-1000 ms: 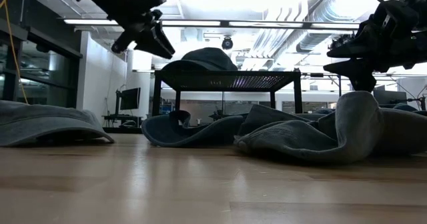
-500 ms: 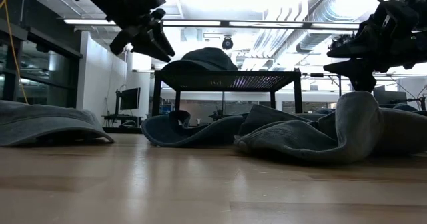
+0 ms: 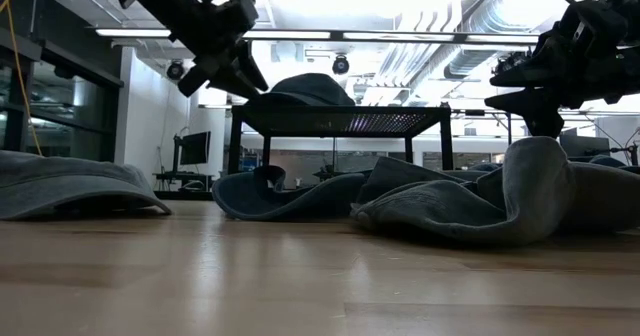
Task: Pick & Place hat
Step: Put the top blue cap on the shelf
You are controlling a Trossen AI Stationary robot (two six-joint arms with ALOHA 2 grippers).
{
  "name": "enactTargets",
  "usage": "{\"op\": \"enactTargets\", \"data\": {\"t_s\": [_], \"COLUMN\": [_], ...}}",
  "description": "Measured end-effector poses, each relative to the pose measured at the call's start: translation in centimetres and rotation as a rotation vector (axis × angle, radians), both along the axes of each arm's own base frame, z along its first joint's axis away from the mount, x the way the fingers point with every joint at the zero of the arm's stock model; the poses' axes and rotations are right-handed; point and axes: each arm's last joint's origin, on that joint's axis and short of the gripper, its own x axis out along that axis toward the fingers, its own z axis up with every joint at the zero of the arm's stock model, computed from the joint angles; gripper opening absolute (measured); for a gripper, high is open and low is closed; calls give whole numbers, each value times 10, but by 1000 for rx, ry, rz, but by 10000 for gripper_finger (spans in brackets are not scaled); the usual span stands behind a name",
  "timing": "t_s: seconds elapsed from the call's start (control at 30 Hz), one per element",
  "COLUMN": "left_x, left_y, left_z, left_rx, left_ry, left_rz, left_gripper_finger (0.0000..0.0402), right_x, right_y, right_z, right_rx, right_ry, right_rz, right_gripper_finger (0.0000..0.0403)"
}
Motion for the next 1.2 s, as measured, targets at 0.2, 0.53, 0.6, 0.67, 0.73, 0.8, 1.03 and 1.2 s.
{"op": "enactTargets", "data": {"t_s": [0.2,0.53,0.6,0.67,0.73,0.8,1.03,1.2], "left_x": [0,-1,-1,1,1,1,1,-1], "left_y": [1,1,1,1,1,1,2,4], "left_z": [0,0,-1,-2,-3,-3,-2,0], "left_rx": [13,12,12,10,9,13,29,86], "left_ry": [3,9,10,17,19,17,13,18], "left_rz": [20,20,20,20,26,33,58,140], "left_gripper_finger": [140,124,108,89,69,50,7,3], "right_x": [0,0,0,0,0,0,0,0], "right_y": [0,0,0,0,0,0,0,0], "right_z": [0,0,0,0,0,0,0,0], "right_rx": [0,0,0,0,0,0,0,0], "right_ry": [0,0,0,0,0,0,0,0], "right_rz": [0,0,0,0,0,0,0,0], "right_gripper_finger": [162,161,161,162,162,161,162,162]}}
